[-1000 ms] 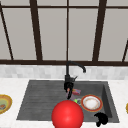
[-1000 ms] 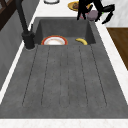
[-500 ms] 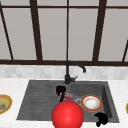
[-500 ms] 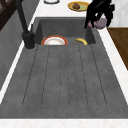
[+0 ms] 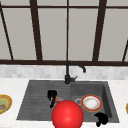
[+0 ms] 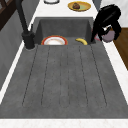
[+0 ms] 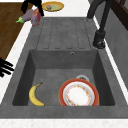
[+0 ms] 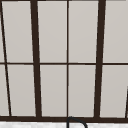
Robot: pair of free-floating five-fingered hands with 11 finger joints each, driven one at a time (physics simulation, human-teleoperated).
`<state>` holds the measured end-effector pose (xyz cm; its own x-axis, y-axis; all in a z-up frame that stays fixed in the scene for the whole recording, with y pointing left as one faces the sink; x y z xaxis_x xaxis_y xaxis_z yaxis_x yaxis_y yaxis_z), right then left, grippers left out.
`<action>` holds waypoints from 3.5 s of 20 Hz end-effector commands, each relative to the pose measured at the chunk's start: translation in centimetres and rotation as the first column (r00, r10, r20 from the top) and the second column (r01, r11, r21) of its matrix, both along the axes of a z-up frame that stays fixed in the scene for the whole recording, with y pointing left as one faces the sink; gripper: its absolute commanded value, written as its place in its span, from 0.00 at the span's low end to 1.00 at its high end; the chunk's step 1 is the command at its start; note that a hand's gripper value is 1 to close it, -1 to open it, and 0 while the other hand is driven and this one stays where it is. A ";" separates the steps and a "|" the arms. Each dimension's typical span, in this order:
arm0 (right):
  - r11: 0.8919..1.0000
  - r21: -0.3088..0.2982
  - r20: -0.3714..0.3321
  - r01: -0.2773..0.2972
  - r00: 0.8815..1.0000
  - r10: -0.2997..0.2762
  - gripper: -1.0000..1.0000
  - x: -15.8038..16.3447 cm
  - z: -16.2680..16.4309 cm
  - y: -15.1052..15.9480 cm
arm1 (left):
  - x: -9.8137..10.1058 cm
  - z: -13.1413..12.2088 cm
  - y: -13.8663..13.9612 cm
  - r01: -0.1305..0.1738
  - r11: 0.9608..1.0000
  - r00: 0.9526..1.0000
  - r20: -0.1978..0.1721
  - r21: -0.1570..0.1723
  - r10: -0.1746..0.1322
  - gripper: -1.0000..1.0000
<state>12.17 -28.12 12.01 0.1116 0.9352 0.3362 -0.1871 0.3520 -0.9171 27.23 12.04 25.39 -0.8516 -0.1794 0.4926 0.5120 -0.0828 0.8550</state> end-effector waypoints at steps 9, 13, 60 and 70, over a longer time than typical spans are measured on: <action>1.000 0.000 0.000 0.000 1.000 0.000 0.50 0.0 0.0 0.0 | -1.6 0.0 7.2 0.000 0.988 1.000 -0.001 0.155 0.000 1.00; 1.000 0.000 0.000 0.000 1.000 0.000 0.50 0.0 0.0 0.0 | -2.0 0.2 9.4 0.000 0.982 1.000 -0.006 0.187 0.001 1.00; 1.000 0.000 0.000 0.000 1.000 0.000 0.50 0.0 0.0 0.0 | -0.6 7.9 43.6 -0.026 0.986 0.999 -0.019 0.164 0.029 1.00; 1.000 0.000 0.000 0.000 1.000 0.000 0.50 0.0 0.0 0.0 | 4.1 2.0 50.3 -0.024 0.989 1.000 -0.011 0.147 0.025 1.00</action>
